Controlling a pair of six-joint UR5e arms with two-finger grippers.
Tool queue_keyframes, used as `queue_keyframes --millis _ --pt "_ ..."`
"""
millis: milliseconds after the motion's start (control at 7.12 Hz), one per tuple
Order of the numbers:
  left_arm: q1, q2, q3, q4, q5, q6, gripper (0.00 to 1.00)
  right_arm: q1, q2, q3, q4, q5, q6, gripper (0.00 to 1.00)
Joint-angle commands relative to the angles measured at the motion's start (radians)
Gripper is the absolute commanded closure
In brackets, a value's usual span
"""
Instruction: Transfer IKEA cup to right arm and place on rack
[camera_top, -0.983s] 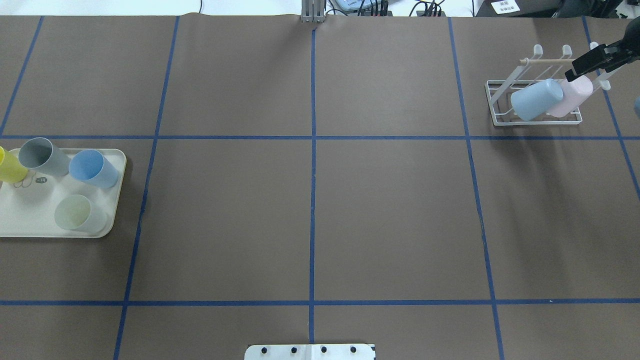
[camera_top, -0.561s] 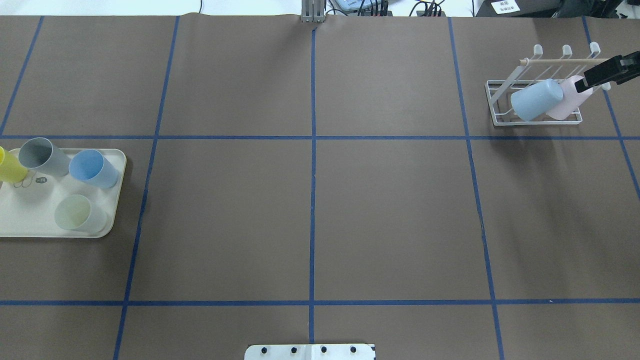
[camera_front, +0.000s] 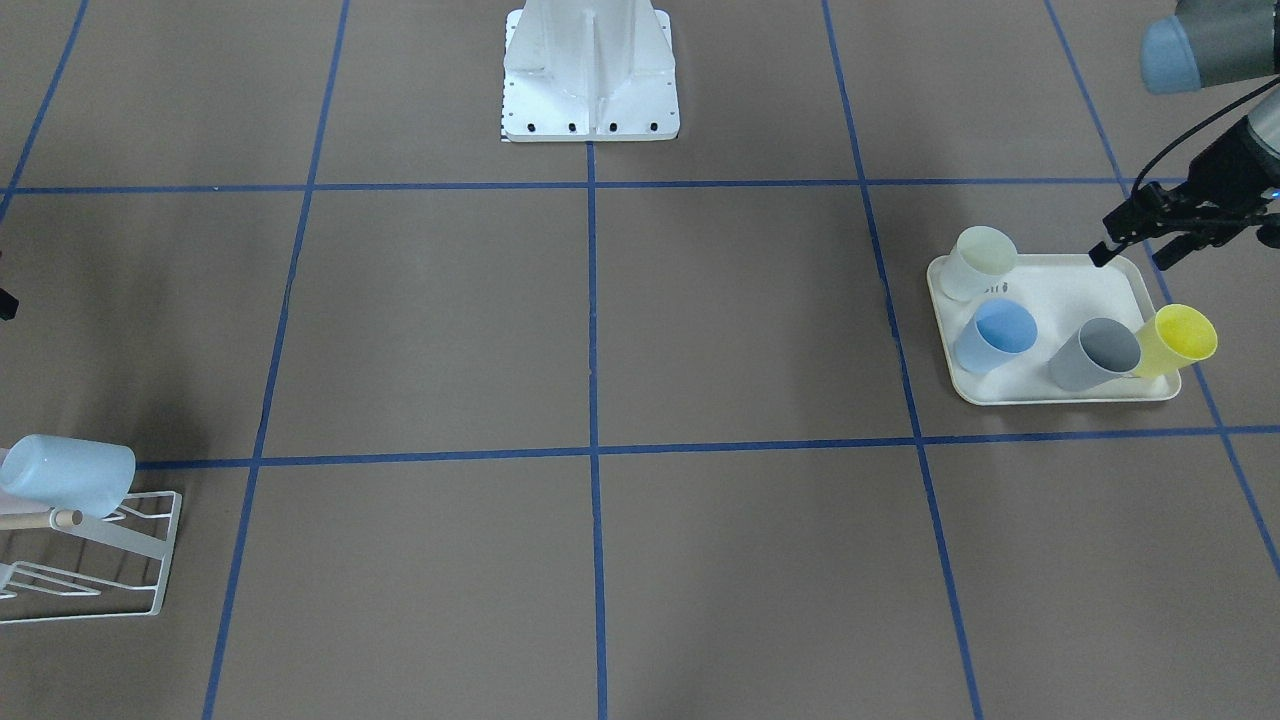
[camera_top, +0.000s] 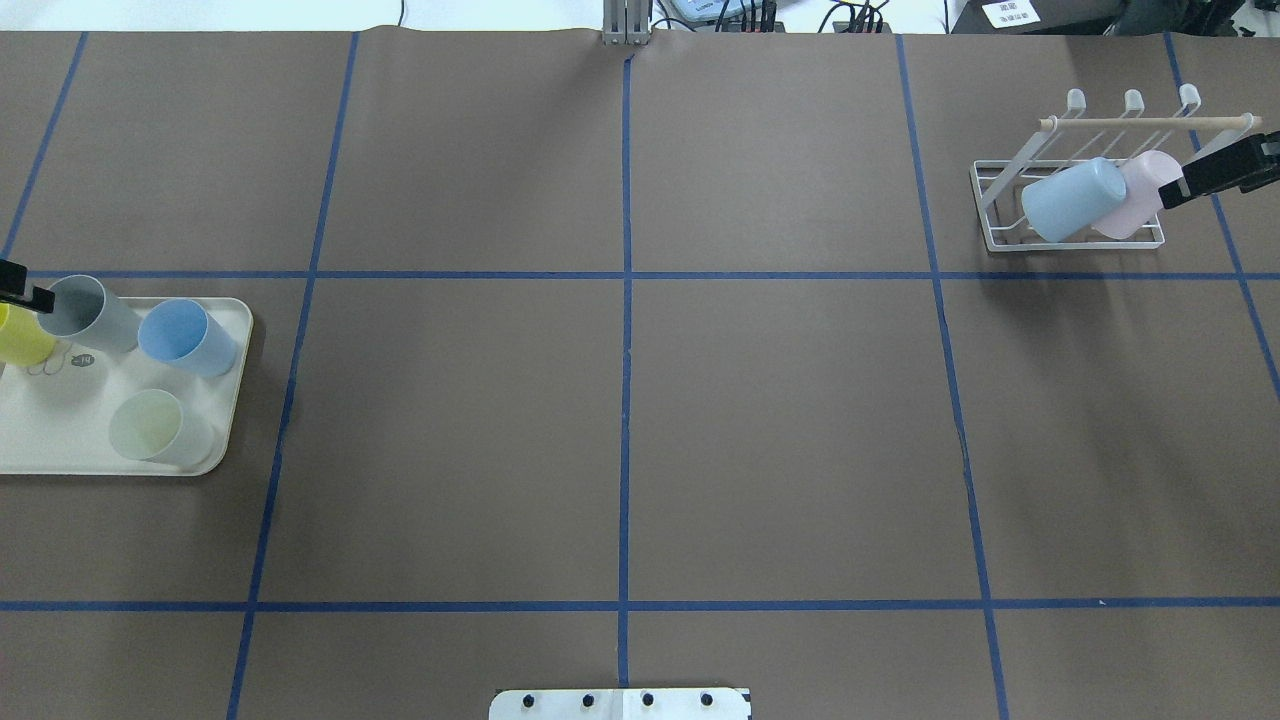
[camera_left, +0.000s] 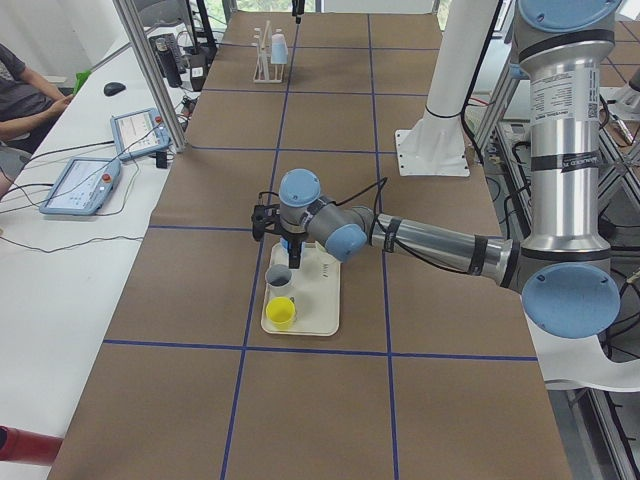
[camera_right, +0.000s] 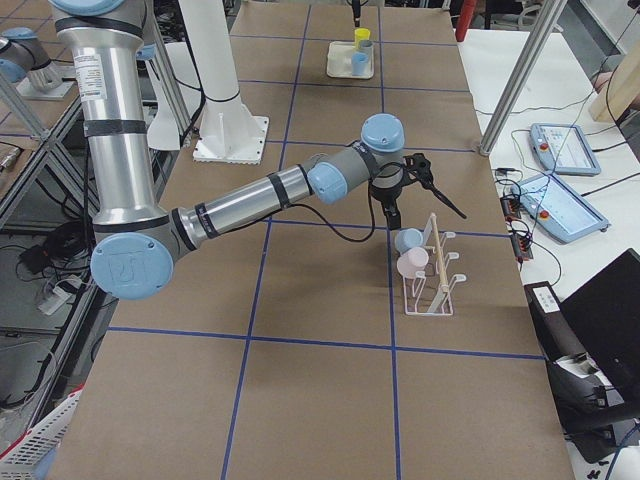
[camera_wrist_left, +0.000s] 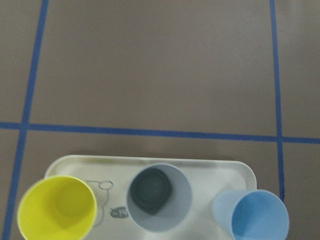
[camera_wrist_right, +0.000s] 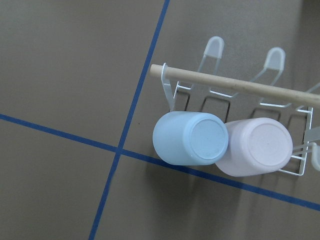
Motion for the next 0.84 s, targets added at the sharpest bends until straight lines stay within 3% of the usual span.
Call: queue_keyframes --millis 0,281,702 --pt "0.180 0.008 -0.024 0.002 0.122 -0.103 0.06 0.000 -0.017 0.013 0.000 0.001 0.001 0.02" --pt "0.212 0.008 -0.013 0.002 0.135 -0.105 0.29 0.000 -0.026 0.019 0.000 0.001 -0.001 0.02" --pt "0.230 0.012 -0.010 0.002 0.137 -0.103 0.35 0.000 -0.027 0.019 0.000 0.001 -0.001 0.02"
